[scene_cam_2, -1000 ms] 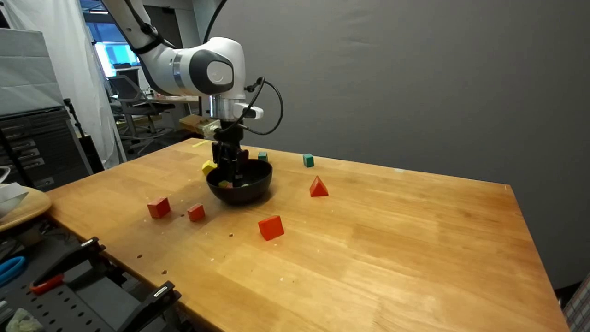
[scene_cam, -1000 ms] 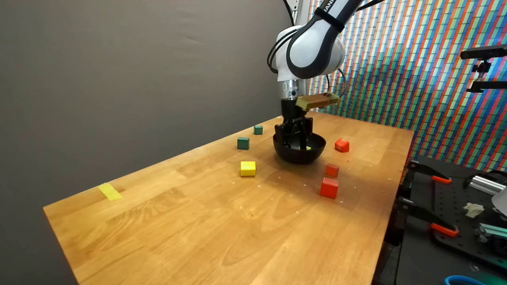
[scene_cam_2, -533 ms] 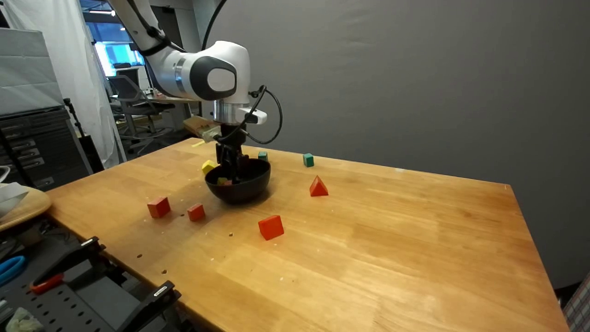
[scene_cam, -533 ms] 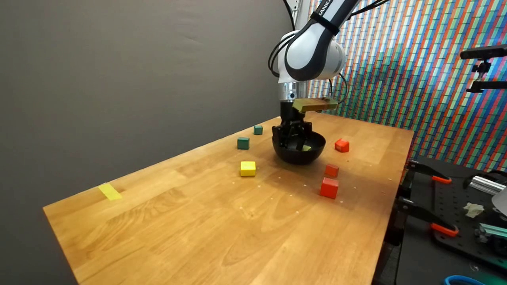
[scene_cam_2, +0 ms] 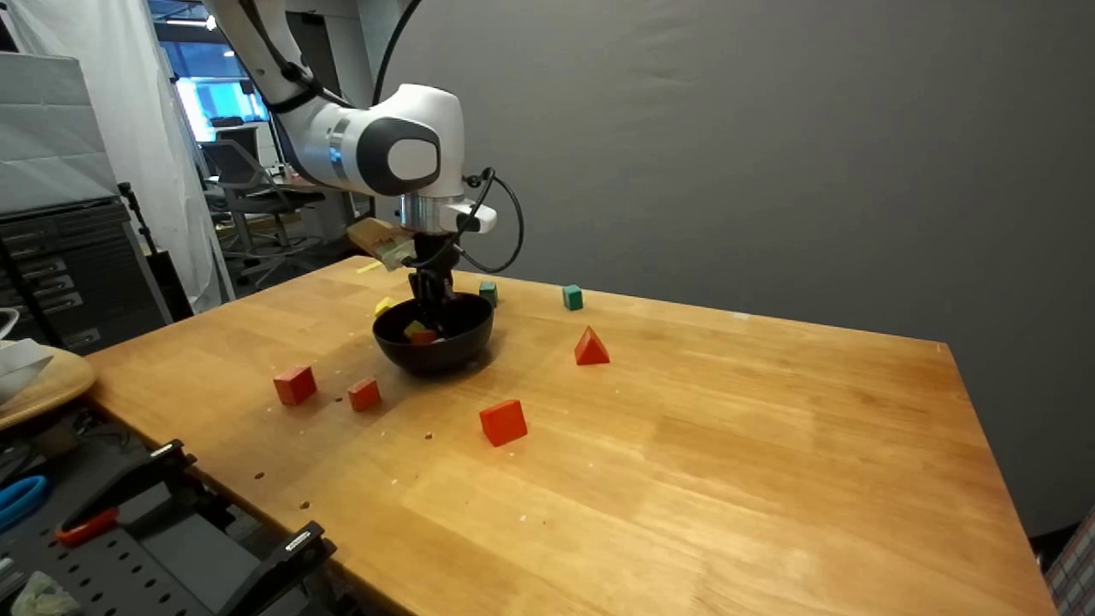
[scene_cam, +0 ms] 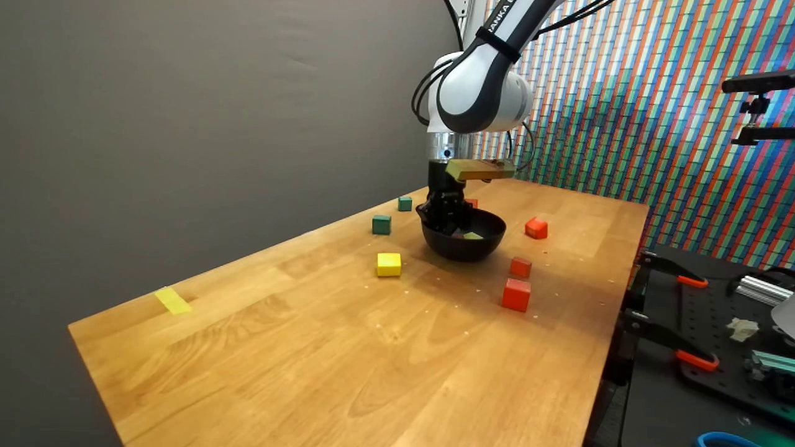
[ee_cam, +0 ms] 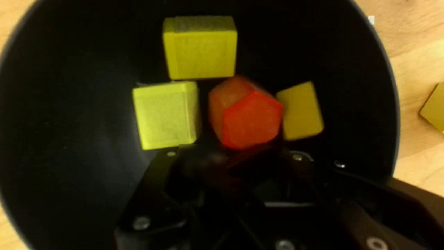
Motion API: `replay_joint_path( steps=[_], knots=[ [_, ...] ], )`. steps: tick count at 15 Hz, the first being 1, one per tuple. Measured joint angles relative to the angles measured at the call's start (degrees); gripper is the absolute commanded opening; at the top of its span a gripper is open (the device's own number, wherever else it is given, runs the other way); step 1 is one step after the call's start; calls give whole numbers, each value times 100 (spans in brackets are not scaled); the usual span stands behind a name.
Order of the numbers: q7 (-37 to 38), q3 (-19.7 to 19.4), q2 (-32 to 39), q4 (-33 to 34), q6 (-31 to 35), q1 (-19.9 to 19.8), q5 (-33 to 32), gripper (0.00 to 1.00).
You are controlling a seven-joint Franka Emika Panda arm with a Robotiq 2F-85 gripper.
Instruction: Move the blocks in the black bowl and put them around the bowl
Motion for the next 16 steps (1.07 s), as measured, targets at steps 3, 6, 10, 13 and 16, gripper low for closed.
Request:
replay_joint_path(
  steps=[3,6,10,13,16],
  knots=[
    [3,-82,-11,-9,32,2,-38,8],
    [21,-214,-89,-75,31,22,-174,27],
    [66,-349,-253,-161,28,81,-442,48],
    [66,-350,-420,-245,27,105,-534,73],
    [66,-335,-540,-318,28,123,-547,95]
  ],
)
